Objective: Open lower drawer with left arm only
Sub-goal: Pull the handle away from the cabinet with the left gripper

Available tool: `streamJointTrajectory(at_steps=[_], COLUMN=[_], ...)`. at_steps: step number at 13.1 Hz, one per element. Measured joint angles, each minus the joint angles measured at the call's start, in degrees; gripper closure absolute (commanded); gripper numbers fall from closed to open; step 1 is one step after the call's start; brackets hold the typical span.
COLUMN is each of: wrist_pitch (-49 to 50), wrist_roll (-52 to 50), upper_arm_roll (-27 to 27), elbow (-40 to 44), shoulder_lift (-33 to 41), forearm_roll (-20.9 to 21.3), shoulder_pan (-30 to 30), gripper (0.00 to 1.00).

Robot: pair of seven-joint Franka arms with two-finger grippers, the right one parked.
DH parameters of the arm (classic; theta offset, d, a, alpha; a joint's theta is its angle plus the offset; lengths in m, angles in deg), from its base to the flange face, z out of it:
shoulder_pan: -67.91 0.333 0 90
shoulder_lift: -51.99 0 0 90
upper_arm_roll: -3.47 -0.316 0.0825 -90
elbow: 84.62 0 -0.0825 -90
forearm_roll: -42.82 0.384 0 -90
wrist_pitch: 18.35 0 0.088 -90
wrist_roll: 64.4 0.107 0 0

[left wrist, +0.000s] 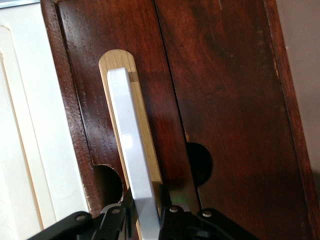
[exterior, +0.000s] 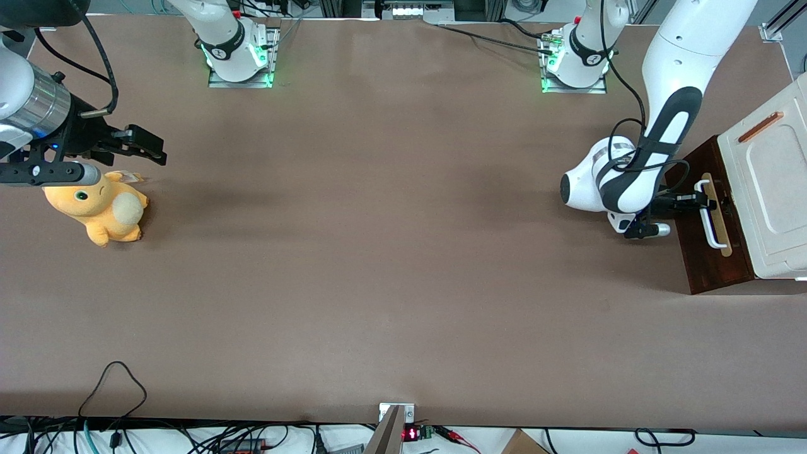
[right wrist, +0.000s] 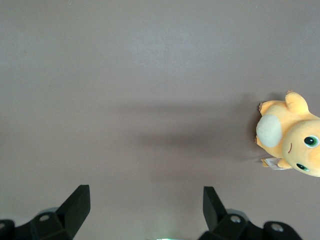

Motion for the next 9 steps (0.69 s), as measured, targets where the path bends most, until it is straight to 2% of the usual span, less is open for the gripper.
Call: streamJointTrajectory(at_steps=[4,9], wrist_pitch=[0.6,1.1], wrist_roll=[0.2,0.3], upper_arm_roll=[2.0,5.2], elbow=[0.0,0.3], shoulder_lift=[0.1,0.9], forearm_roll=[-0.8,-3.9], shoulder_pan=[-0.7,-3.4], gripper=[1.00,1.00])
